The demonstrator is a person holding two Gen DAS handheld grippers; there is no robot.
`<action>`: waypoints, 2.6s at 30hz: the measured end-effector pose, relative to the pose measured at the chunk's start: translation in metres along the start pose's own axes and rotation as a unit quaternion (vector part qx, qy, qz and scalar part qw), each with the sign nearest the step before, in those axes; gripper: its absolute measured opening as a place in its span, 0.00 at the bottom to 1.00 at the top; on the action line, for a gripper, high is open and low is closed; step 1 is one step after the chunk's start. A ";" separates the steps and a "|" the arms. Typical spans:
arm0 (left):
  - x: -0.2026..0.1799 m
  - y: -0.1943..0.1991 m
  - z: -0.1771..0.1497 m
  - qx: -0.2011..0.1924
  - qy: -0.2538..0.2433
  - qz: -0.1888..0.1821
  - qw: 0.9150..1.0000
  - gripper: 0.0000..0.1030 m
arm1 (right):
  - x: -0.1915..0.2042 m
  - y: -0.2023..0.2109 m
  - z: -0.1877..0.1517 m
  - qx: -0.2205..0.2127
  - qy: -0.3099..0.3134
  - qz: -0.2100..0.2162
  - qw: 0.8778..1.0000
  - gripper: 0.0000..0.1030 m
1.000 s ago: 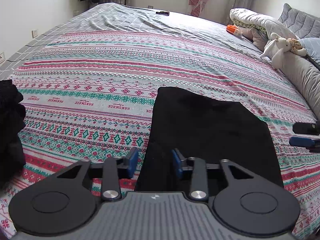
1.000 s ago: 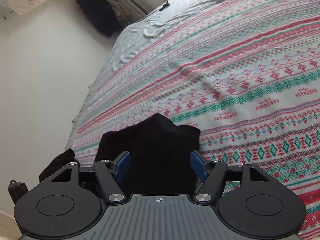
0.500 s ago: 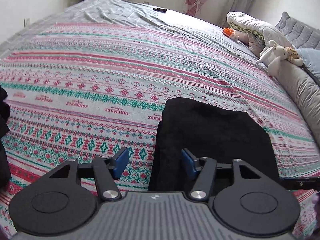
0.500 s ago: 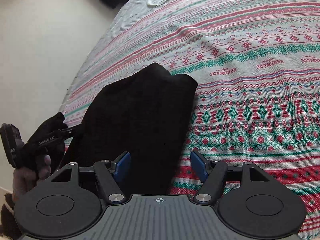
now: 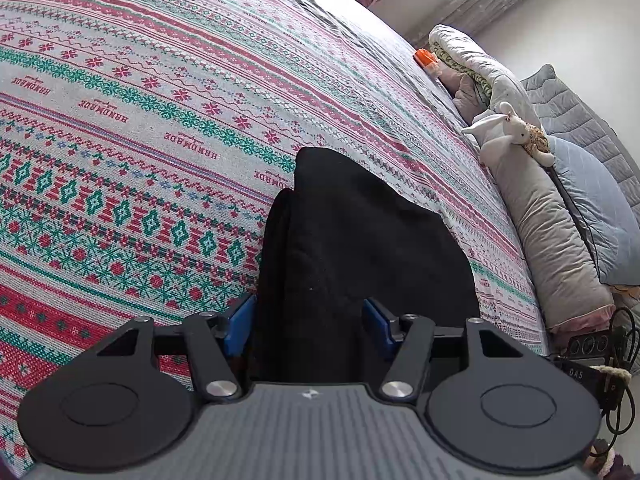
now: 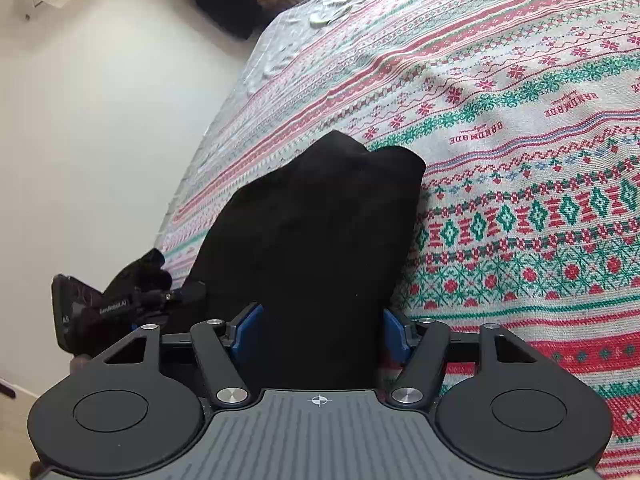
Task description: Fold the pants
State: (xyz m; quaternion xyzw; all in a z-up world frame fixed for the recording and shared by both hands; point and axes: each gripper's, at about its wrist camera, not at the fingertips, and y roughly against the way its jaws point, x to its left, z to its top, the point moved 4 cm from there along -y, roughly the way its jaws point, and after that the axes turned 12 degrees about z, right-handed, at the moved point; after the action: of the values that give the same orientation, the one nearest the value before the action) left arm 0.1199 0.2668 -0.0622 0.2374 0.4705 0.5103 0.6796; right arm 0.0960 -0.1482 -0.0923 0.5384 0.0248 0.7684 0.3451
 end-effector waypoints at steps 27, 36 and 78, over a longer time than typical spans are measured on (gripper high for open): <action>-0.131 -0.078 0.051 -0.058 0.038 -0.074 0.995 0.44 | -0.021 0.077 0.122 -0.119 0.006 -0.093 0.988 0.10; -0.114 -0.104 0.057 -0.116 0.019 0.035 0.992 0.51 | -0.059 0.050 0.144 -0.127 0.021 -0.150 0.980 0.19; -0.184 -0.003 -0.083 -0.097 -0.159 0.260 0.948 1.00 | 0.030 0.113 -0.006 -0.068 0.128 -0.315 0.938 0.89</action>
State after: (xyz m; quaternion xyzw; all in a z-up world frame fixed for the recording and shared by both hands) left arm 0.0415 0.0837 -0.0283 0.3622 0.2267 0.6680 0.6093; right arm 0.0287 -0.2157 -0.0242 0.3755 0.1849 0.6826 0.5991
